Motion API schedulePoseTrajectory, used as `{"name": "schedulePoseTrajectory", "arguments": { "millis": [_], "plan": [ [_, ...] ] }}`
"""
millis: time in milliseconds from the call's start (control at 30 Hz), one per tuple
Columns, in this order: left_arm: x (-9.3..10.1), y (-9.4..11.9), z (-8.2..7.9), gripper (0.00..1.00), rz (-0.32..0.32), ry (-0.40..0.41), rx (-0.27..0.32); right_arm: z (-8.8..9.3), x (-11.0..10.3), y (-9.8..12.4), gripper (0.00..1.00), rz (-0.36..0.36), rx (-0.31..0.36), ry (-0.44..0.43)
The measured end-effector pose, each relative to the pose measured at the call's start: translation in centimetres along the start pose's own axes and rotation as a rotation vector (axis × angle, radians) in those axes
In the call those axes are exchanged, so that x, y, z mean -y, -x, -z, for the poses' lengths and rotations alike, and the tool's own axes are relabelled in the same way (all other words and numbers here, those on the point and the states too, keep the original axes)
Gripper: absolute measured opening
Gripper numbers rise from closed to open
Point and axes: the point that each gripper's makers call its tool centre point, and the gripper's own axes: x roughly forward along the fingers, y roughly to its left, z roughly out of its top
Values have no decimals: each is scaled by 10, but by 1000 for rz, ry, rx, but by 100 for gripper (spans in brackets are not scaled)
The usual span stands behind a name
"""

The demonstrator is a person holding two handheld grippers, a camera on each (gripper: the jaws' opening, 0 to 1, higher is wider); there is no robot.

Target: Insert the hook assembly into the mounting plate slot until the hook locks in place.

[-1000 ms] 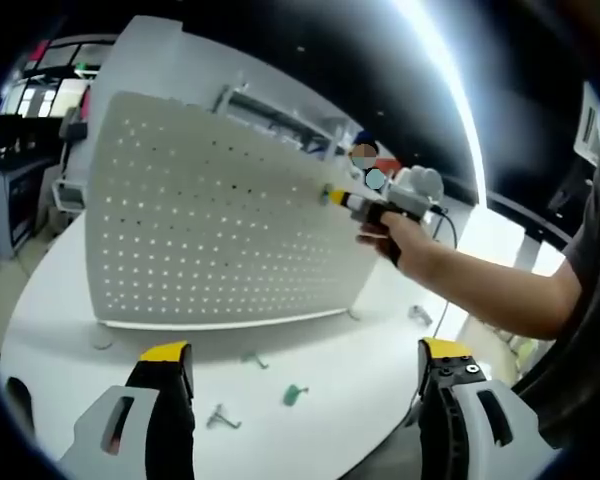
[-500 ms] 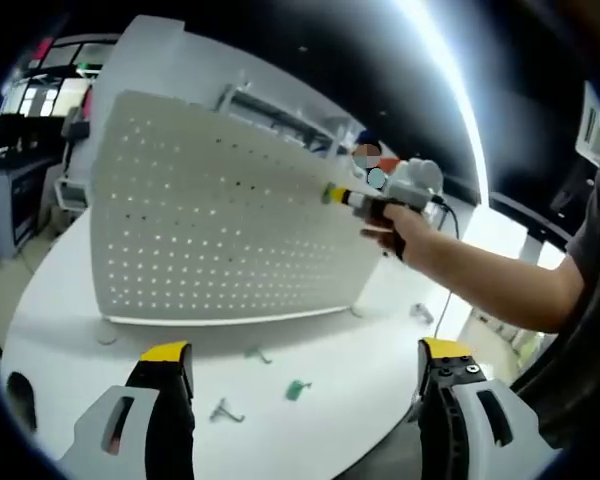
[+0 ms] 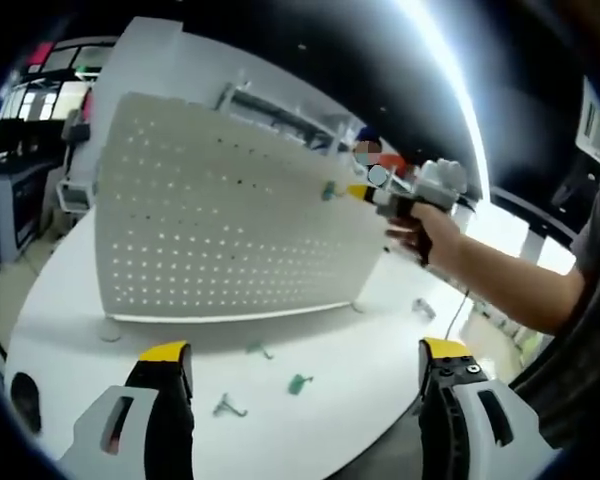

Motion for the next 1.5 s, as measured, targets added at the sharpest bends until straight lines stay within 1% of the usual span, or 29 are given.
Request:
{"name": "schedulePoseTrajectory", "arguments": {
  "millis": [67, 233, 267, 367, 433, 467, 500, 533, 567, 633, 667, 700, 767, 833, 967, 1000, 1100, 1267, 1367, 1500],
  "plan": [
    [1, 0, 0, 96, 4, 6, 0, 6, -1, 6, 16, -17, -9, -6],
    [0, 0, 9, 96, -3, -18, -41, 25, -9, 25, 19, -58, -55, -2],
    [1, 0, 10, 96, 4, -17, -44, 29, -11, 30, 20, -72, -65, 0],
    [3, -1, 15, 96, 18, -3, -61, 40, -13, 43, 21, -84, -81, 3],
    [4, -1, 18, 96, 21, -7, -70, 55, -16, 54, 21, -94, -118, 5],
    [4, -1, 20, 96, 23, -7, -75, 66, -16, 60, 22, -98, -147, 4],
    [5, -2, 21, 96, 24, -6, -79, 71, -17, 64, 22, -100, -152, 0],
    [5, -2, 22, 96, 25, -6, -80, 82, -18, 70, 23, -105, -182, -9],
    [6, -2, 23, 96, 30, -4, -87, 88, -19, 74, 24, -107, -194, -7],
    [8, -3, 26, 96, 36, -10, -98, 105, -18, 84, 25, -94, -226, 9],
    [9, -3, 27, 96, 37, -12, -101, 112, -18, 88, 24, -94, -239, 4],
    [9, -4, 28, 96, 37, -13, -103, 122, -20, 94, 25, -97, -262, -23],
    [9, -4, 30, 96, 38, -10, -108, 135, -24, 101, 25, -106, -290, -31],
    [11, -5, 33, 96, 41, -6, -116, 143, -30, 109, 25, -124, -316, -30],
    [15, -5, 34, 96, 52, -13, -121, 162, -48, 127, 25, -165, -371, -32],
    [15, -5, 35, 96, 51, -17, -124, 168, -54, 131, 25, -181, -386, -50],
    [14, -7, 40, 94, 46, -30, -140, 178, -70, 141, 26, -218, -420, -83],
    [10, -9, 50, 94, 40, -9, -161, 189, -96, 160, 27, -285, -456, -84],
    [9, -11, 57, 96, 41, 0, -173, 193, -100, 167, 27, -290, -468, -72],
    [5, -11, 68, 96, 31, -2, -204, 198, -103, 173, 28, -305, -496, -106]
  ]
}}
